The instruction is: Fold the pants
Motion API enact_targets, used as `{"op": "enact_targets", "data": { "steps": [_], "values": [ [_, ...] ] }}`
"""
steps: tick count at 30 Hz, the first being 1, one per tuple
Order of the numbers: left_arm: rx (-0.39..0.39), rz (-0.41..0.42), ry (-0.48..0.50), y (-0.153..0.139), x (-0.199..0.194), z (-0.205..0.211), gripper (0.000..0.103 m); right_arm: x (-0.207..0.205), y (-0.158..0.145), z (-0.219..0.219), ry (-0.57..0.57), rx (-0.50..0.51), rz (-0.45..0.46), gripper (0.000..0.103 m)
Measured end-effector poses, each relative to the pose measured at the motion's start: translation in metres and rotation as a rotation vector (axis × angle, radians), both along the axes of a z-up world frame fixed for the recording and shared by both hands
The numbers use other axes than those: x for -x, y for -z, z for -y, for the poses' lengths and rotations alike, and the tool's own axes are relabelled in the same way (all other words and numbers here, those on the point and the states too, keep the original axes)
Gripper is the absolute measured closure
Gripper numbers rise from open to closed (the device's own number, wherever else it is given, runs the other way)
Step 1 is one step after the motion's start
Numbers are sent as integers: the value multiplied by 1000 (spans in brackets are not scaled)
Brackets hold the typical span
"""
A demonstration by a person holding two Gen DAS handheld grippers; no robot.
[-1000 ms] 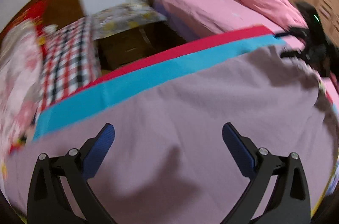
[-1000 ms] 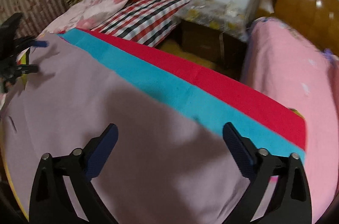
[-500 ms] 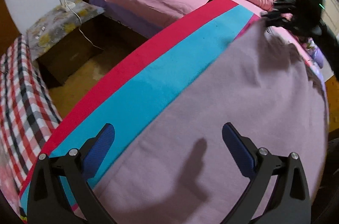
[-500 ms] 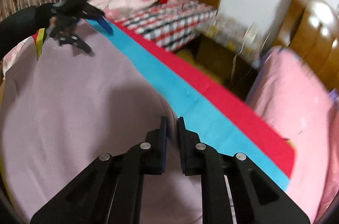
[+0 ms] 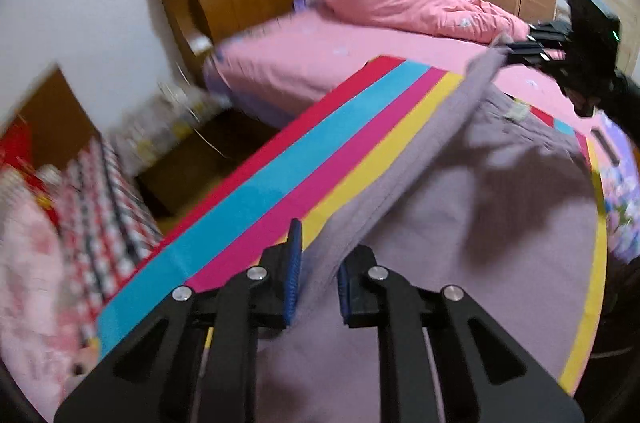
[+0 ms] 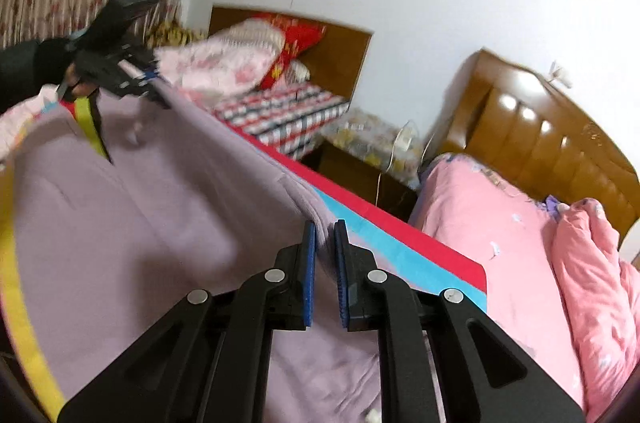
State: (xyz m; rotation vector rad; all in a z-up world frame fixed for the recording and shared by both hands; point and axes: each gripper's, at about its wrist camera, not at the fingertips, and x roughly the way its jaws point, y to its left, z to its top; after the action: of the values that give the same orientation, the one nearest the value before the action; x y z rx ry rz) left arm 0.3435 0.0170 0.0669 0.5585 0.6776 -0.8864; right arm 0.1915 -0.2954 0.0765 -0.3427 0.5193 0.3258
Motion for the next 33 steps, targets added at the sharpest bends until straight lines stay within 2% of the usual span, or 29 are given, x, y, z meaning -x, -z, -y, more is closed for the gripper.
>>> {"op": "enact_targets", "data": {
  "steps": [2,4,6,8,10,11,12,13,14,15,16,18,19,21,22,25,29,33],
  "values": [
    [-15,75,5,-7,68,-8,87,42,-3,-8,21,7,37,91],
    [5,70,-16,-2,110,-16,87,74,3,-11,39,-3,28,91],
    [0,42,-39,18,146,-19,87,103,25,-10,66,-53,-31,91],
    [-33,26,-73,52,179,-16,87,124,51,-11,103,-83,-85,91],
    [-49,-35,-118,86,200,-16,82,142,77,-13,143,-112,-153,89],
    [-44,-54,-146,98,204,-16,73,150,93,-17,159,-105,-199,81],
    [-22,-79,-179,105,206,-19,66,155,102,-17,175,-107,-224,64],
    [37,-125,-224,108,208,-25,46,161,105,-16,184,-126,-237,52],
    [97,-152,-261,107,210,-33,27,169,105,-10,200,-183,-241,33],
    [194,-172,-323,101,214,-46,22,179,101,-4,217,-237,-225,31],
    [266,-196,-356,95,217,-57,15,190,96,3,230,-303,-210,31],
    [445,-267,-420,85,222,-82,10,207,88,27,282,-457,-191,32],
    [550,-329,-471,83,222,-95,8,210,89,42,323,-543,-197,34],
    [675,-429,-534,89,220,-111,8,206,98,65,381,-670,-247,43],
    [704,-472,-573,95,218,-118,8,203,105,74,414,-724,-290,44],
    [665,-489,-654,107,213,-120,9,192,119,80,489,-758,-398,46],
    [683,-516,-696,110,197,-121,10,181,122,87,563,-754,-383,46],
    [635,-482,-701,106,184,-117,10,163,126,91,587,-768,-431,46]
  ]
}}
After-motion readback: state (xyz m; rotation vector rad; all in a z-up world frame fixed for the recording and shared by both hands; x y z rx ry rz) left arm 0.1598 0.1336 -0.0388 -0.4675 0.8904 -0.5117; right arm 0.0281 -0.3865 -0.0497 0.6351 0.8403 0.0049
